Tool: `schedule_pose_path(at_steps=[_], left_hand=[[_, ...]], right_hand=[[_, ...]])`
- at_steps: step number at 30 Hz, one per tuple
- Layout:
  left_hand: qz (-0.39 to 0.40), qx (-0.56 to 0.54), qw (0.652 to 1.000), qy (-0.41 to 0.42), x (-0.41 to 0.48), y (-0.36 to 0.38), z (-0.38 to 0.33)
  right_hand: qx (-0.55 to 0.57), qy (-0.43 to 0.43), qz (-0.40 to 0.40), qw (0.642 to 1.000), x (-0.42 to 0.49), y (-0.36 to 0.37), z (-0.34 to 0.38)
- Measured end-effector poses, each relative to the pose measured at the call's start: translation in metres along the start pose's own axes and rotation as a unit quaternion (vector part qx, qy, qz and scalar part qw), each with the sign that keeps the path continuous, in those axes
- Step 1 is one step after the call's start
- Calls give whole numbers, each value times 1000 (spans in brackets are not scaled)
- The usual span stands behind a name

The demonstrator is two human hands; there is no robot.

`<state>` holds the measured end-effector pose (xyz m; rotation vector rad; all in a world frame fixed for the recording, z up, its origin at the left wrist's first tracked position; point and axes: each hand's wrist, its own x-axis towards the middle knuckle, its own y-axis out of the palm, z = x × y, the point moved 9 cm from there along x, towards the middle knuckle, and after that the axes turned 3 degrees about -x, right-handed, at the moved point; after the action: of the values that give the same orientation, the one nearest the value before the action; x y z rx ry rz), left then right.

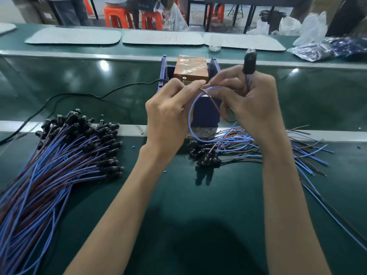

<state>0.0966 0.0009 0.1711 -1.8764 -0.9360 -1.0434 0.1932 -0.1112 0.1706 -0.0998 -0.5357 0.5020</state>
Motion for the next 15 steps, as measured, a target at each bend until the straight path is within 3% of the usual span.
schedule_pose_path(at_steps=[7,10,15], left_hand=[[-75,97,992,-27,6,-20,12],[-32,81,995,-55,2,-8,17],[46,-12,994,-98,-1,10,18]], right_hand=[[-44,-69,-152,985,-1,-37,8],[-55,-93,-233,966,-6,-50,10],[-99,-95,-247,959,-8,-52,9]])
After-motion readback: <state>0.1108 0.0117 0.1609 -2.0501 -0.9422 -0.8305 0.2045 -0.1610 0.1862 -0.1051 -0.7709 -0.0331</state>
